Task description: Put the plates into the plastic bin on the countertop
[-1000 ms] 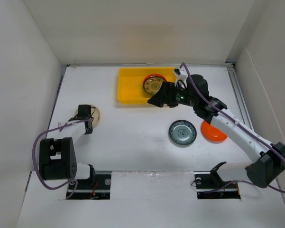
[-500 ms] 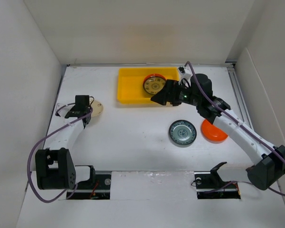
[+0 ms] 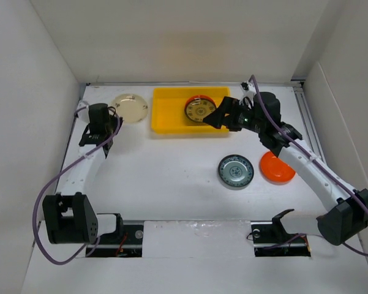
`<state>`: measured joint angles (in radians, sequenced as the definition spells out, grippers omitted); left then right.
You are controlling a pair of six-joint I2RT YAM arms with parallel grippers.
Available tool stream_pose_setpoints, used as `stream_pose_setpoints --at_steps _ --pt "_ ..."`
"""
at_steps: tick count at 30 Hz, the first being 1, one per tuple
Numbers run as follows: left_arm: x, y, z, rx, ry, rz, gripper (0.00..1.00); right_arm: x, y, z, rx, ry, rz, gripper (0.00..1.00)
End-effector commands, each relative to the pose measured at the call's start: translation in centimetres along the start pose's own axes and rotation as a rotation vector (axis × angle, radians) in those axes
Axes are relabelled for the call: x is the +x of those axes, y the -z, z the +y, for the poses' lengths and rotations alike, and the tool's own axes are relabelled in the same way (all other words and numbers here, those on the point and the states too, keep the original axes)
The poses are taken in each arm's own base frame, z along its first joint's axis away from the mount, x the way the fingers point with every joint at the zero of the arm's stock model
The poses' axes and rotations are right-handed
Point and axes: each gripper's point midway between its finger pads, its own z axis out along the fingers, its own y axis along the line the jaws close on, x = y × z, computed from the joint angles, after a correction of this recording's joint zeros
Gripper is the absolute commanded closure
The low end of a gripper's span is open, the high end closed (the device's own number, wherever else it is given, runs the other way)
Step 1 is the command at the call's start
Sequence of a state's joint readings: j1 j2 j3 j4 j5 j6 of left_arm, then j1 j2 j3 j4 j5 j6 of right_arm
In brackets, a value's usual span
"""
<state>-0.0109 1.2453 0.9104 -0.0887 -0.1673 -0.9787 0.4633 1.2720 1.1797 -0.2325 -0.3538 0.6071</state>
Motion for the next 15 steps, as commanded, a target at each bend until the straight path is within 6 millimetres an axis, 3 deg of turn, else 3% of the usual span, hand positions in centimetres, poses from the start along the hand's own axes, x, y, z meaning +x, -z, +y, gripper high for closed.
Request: stream_pose_setpoints --at_steps 1,2,3,4,5,6,7,8,9,10,11,12,13,15 --pt "2.2 -0.8 -10.3 0.366 -0.122 0.145 1.00 -1.9 0.3 -1.5 0.044 -0.014 -0.065 0.00" --pt "2.7 -0.4 -13.6 0.439 -0.146 0.175 1.00 -2.2 0.4 -1.8 0.050 -0.017 -0.071 0.00" --pt "4.3 -0.7 -14.8 0.467 -0.204 0.205 1.00 -2.2 0.4 -1.8 0.051 -0.017 -0.071 0.00" --pt "6.4 -2.6 -15.0 0.455 -0.220 0.244 1.00 -2.8 0.8 -2.2 0.064 -0.018 -0.093 0.00" --pt "8.7 -2.4 -16.5 0.491 -0.253 0.275 1.00 -3.0 0.9 -2.7 0.078 -0.035 -0.095 0.00" --pt "9.2 -2.0 -18.7 0.549 -0.259 0.291 1.00 -3.2 1.3 -2.4 0.072 -0.030 -0.105 0.00" --pt "11.4 -4.0 -18.1 0.518 -0.273 0.330 1.00 -3.3 1.4 -3.0 0.095 -0.038 -0.107 0.00" --pt "12.6 -4.4 -18.6 0.529 -0.281 0.362 1.00 -3.7 1.9 -2.9 0.094 -0.035 -0.125 0.00" --pt "14.4 -4.2 -19.3 0.557 -0.294 0.411 1.00 -3.7 2.3 -3.0 0.102 -0.034 -0.136 0.00" --pt "14.7 -4.0 -20.8 0.586 -0.289 0.419 1.00 -4.1 2.7 -3.4 0.119 -0.038 -0.151 0.00" --pt "16.5 -5.2 -20.6 0.583 -0.298 0.453 1.00 -3.8 2.8 -3.4 0.120 -0.038 -0.150 0.00" --pt "18.2 -4.9 -21.0 0.590 -0.312 0.479 1.00 -3.7 3.2 -3.8 0.133 -0.045 -0.150 0.00" --pt "18.4 -4.4 -22.8 0.636 -0.323 0.479 1.00 -3.8 3.2 -4.0 0.140 -0.045 -0.155 0.00" --pt "21.3 -5.3 -22.6 0.618 -0.352 0.525 1.00 -3.7 3.8 -5.0 0.172 -0.052 -0.151 0.00"
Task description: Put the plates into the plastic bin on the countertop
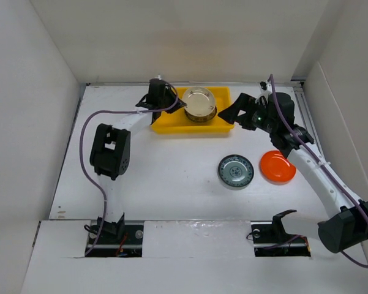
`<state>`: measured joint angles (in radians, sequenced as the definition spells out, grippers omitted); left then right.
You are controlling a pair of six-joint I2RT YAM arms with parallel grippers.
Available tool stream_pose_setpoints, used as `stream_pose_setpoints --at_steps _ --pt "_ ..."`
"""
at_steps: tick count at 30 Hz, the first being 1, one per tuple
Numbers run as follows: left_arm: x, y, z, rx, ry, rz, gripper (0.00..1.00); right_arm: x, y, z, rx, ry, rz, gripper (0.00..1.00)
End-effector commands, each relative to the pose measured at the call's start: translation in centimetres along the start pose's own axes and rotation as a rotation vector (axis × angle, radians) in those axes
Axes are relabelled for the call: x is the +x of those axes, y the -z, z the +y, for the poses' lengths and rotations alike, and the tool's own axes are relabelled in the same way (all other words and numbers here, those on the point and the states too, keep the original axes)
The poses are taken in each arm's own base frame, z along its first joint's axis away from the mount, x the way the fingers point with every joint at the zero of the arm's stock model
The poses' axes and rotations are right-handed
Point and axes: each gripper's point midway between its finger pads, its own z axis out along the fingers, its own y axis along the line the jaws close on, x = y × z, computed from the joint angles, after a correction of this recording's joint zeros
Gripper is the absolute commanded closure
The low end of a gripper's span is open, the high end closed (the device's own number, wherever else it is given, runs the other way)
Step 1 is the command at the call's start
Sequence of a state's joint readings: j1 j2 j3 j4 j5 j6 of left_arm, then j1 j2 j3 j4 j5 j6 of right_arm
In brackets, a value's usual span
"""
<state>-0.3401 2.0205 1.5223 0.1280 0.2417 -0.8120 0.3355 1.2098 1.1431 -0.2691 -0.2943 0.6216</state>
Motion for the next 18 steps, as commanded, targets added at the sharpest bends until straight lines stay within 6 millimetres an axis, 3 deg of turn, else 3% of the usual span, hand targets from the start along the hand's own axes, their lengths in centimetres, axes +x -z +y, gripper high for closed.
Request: stream_pose_setpoints --at_steps 1,2,3,6,8,18 --pt "-1.6 0.0 -6.0 0.151 -0.070 -0.020 1.00 -1.3 1.4 -0.3 0.019 0.008 -0.053 0.00" --pt "-1.4 -0.3 -7.0 0.169 -0.079 -0.020 1.00 -0.9 1.4 -1.0 0.039 -0.002 -0.041 0.00" --pt "-0.9 -1.0 -6.2 0.155 -0.075 -0.007 1.00 -1.0 1.7 -0.8 0.034 0.010 -0.048 0.00" --pt "-1.4 -1.2 -6.3 0.144 -0.065 -0.024 1.00 -1.3 2.3 -1.1 0.045 0.008 -0.065 0.00" --pt "-0.6 -2.0 -4.8 0.096 -0.054 0.005 1.00 -1.0 2.5 -1.4 0.058 0.006 -0.064 0.00" --pt "-0.1 -2.7 -2.7 -0.013 -0.024 0.027 1.00 -0.9 3.1 -1.2 0.057 0.006 -0.065 0.01"
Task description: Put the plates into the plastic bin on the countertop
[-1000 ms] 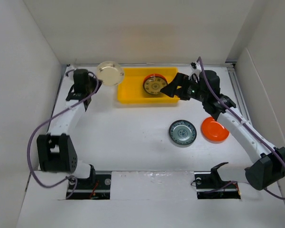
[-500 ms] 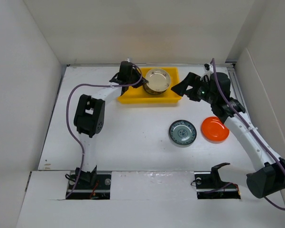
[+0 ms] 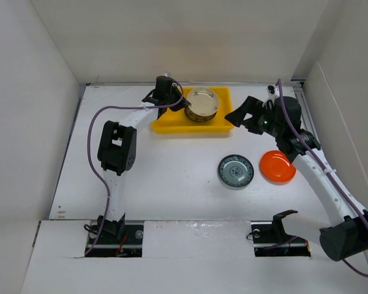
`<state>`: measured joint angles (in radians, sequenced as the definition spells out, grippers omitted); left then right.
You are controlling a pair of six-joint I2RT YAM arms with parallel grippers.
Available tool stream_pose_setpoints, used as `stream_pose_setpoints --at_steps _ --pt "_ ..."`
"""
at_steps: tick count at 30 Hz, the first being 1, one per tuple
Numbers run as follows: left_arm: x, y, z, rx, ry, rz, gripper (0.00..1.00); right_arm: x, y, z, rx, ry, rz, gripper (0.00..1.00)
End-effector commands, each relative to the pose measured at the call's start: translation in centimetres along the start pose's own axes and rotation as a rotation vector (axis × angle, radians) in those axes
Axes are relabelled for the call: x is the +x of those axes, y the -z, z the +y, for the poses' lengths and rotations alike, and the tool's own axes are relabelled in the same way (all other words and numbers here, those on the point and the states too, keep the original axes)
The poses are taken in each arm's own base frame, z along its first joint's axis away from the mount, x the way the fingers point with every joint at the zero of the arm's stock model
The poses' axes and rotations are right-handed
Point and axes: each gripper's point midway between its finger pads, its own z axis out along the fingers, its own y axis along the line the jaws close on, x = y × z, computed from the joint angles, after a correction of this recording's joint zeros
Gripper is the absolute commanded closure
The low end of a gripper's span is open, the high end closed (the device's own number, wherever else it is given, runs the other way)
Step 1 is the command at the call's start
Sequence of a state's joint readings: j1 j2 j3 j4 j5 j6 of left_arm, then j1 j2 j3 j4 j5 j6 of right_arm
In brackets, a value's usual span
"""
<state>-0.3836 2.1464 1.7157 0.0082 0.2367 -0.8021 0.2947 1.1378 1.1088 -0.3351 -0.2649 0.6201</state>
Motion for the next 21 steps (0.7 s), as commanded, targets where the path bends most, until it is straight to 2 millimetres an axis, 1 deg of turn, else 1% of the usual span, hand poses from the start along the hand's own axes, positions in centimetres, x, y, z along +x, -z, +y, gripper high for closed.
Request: stream_pose_setpoints --at_steps 1,2,3,4,5,6,7,8,9,10,11,12,13,14,15,16,17,18,19,20,21 --pt "-1.8 0.4 -1.6 0.016 -0.005 -0.040 0.97 -1.1 1.4 0.8 -0.018 0.027 -0.052 0.01" --pt "-1.9 0.5 -1.8 0.016 -0.005 -0.040 0.91 -1.0 1.4 0.5 -0.003 0.024 -0.050 0.01" --pt "-1.8 0.5 -1.9 0.024 -0.005 -0.031 0.83 -1.2 1.7 0.7 -0.009 0.027 -0.059 0.01" --pt "-1.8 0.7 -2.2 0.031 -0.005 -0.023 0.78 -0.8 2.0 0.5 -0.005 0.025 -0.053 0.01" --pt "-2.2 0.8 -2.7 0.041 -0.008 -0.031 0.67 -0.7 2.0 0.2 0.010 0.022 -0.050 0.01" --pt "-2.4 1.4 -3.2 0.046 -0.009 -0.035 0.62 -0.6 2.3 0.3 0.010 0.022 -0.051 0.00" --pt "-2.7 1.9 -3.7 0.056 -0.021 -0.044 0.54 -0.5 2.7 0.1 0.019 0.021 -0.056 0.00" --pt "-3.1 2.4 -4.3 0.067 -0.024 -0.054 0.54 -0.5 3.0 0.2 0.018 0.022 -0.057 0.00" --pt "-3.2 2.9 -4.5 0.072 -0.034 -0.058 0.47 -0.1 3.3 -0.5 0.048 0.017 -0.057 0.00" --pt "-4.0 4.7 -6.0 0.097 -0.041 -0.080 0.33 0.2 3.9 -0.5 0.048 0.017 -0.058 0.00" --pt "-3.8 5.5 -6.6 0.102 -0.060 -0.087 0.23 0.3 4.3 -0.7 0.057 0.017 -0.064 0.00" --pt "-3.8 6.3 -6.3 0.088 -0.091 -0.102 0.10 0.8 4.6 -0.7 0.058 0.020 -0.059 0.00" --pt "-4.6 8.8 -8.5 0.120 -0.126 -0.148 0.00 1.7 4.8 -1.5 0.080 0.015 -0.044 0.00" --pt "-4.7 9.9 -9.3 0.114 -0.152 -0.186 0.00 2.1 5.7 -1.1 0.066 0.021 -0.047 0.00" --pt "-4.3 10.6 -8.6 0.097 -0.163 -0.188 0.00 2.5 6.0 -1.4 0.076 0.006 -0.048 0.00" --pt "-3.5 11.5 -9.0 0.107 -0.182 -0.182 0.00 3.7 6.3 -2.2 0.096 -0.001 -0.022 0.00" --pt "-4.2 14.0 -10.4 0.149 -0.199 -0.223 0.00 4.0 6.6 -2.3 0.093 -0.015 -0.026 0.00" --pt "-1.9 13.9 -9.2 0.146 -0.203 -0.174 0.00 4.1 7.5 -2.3 0.093 -0.030 -0.047 0.00" --pt "-1.3 14.6 -9.0 0.158 -0.205 -0.171 0.00 4.6 7.9 -3.0 0.122 -0.044 -0.049 0.00" --pt "-0.9 16.5 -10.2 0.203 -0.218 -0.191 0.00 5.0 8.2 -3.8 0.154 -0.057 -0.059 0.00" --pt "0.7 17.0 -10.4 0.217 -0.228 -0.172 0.00 4.4 9.3 -3.6 0.154 -0.076 -0.106 0.00"
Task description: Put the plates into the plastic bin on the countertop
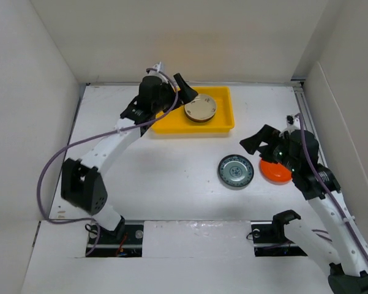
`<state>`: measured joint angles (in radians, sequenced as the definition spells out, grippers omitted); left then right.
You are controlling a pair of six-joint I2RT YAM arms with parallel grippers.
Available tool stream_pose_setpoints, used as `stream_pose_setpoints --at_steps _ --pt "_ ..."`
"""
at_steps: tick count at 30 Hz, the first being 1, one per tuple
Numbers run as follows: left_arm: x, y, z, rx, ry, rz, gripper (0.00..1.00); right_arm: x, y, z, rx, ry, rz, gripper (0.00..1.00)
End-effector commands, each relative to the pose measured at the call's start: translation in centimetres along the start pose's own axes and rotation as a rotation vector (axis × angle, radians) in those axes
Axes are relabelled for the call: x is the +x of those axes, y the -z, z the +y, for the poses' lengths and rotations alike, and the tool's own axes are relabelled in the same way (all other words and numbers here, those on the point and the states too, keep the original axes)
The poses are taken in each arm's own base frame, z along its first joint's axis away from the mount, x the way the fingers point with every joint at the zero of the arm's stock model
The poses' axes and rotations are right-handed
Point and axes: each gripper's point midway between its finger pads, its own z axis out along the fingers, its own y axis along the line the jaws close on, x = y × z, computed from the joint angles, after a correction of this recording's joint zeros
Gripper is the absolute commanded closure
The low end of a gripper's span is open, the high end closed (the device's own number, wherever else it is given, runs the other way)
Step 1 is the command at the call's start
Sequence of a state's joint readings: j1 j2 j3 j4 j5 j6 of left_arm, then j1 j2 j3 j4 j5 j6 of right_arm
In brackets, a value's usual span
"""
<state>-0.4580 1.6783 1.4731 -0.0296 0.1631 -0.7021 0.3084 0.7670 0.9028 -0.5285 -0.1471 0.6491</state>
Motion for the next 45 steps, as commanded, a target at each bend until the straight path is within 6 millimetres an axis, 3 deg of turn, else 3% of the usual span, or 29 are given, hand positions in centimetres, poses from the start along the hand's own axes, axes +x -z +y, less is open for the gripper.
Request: stream_pose_setpoints --at_steps 1,2,3,4,5,7,10,14,20,25,26,30,31,33,34,37,40,41,44,45 --pt "3.1 3.2 -1.5 0.079 -0.055 0.012 0.00 -0.4 2.1 -1.4 0.072 -0.048 -0.086 0.00" --pt "4.7 3.7 -1.9 0.104 -0.064 0.034 0.00 -0.7 2.7 -1.8 0.092 -0.058 -0.112 0.00" --pt "6.5 4.9 -4.4 0.183 -0.089 0.040 0.00 -1.2 3.8 -1.5 0.078 -0.056 -0.148 0.00" --pt "8.8 4.9 -4.6 0.195 -0.100 0.080 0.00 -1.6 4.5 -1.3 0.079 -0.066 -0.168 0.00" --pt "11.4 4.9 -4.2 0.189 -0.110 0.133 0.00 -1.8 5.2 -1.5 0.094 -0.067 -0.181 0.00" --pt "15.7 4.7 -5.1 0.221 -0.152 0.203 0.00 -3.3 7.3 -0.4 0.073 -0.066 -0.242 0.00" --pt "20.8 3.5 -3.5 0.219 -0.161 0.296 0.00 -4.8 10.0 1.0 0.042 -0.065 -0.292 0.00" --pt "25.5 2.6 -1.6 0.235 -0.138 0.389 0.02 -5.7 12.2 2.4 0.006 -0.062 -0.320 0.00" --pt "30.6 0.8 1.2 0.203 -0.108 0.530 0.07 -6.2 13.5 2.7 0.010 -0.042 -0.335 0.00" --pt "33.1 0.2 2.3 0.195 -0.087 0.596 0.21 -6.2 13.6 2.1 0.025 -0.034 -0.355 0.00" --pt "33.1 -0.2 2.1 0.196 -0.087 0.596 0.29 -6.3 13.3 1.9 0.031 -0.035 -0.362 0.00" --pt "33.8 -1.6 2.7 0.167 -0.078 0.606 0.47 -5.1 10.5 0.1 0.071 -0.093 -0.347 0.00" --pt "34.5 -1.8 3.7 0.128 -0.078 0.622 0.47 -5.0 10.0 0.0 0.067 -0.120 -0.347 0.00" --pt "34.5 -2.6 4.0 0.102 -0.081 0.615 0.52 -4.9 9.3 0.6 0.024 -0.141 -0.342 0.01" --pt "35.3 -2.6 5.1 0.073 -0.080 0.638 0.67 -4.5 8.7 0.5 0.020 -0.149 -0.331 0.01" --pt "35.0 -3.3 5.3 0.039 -0.077 0.616 1.00 -4.6 8.3 0.8 0.004 -0.168 -0.331 0.01" --pt "33.8 -2.8 5.0 0.014 -0.084 0.586 1.00 -5.3 7.7 0.4 0.025 -0.181 -0.362 0.03" --pt "32.5 -2.4 3.8 0.034 -0.085 0.559 1.00 -5.1 7.2 -0.1 0.042 -0.183 -0.363 0.03" --pt "28.6 -2.4 2.4 0.057 -0.071 0.494 1.00 -5.6 6.0 -1.0 0.079 -0.210 -0.389 0.03" --pt "26.3 -2.2 1.9 0.057 -0.068 0.464 1.00 -5.7 5.2 -1.4 0.095 -0.223 -0.386 0.03"
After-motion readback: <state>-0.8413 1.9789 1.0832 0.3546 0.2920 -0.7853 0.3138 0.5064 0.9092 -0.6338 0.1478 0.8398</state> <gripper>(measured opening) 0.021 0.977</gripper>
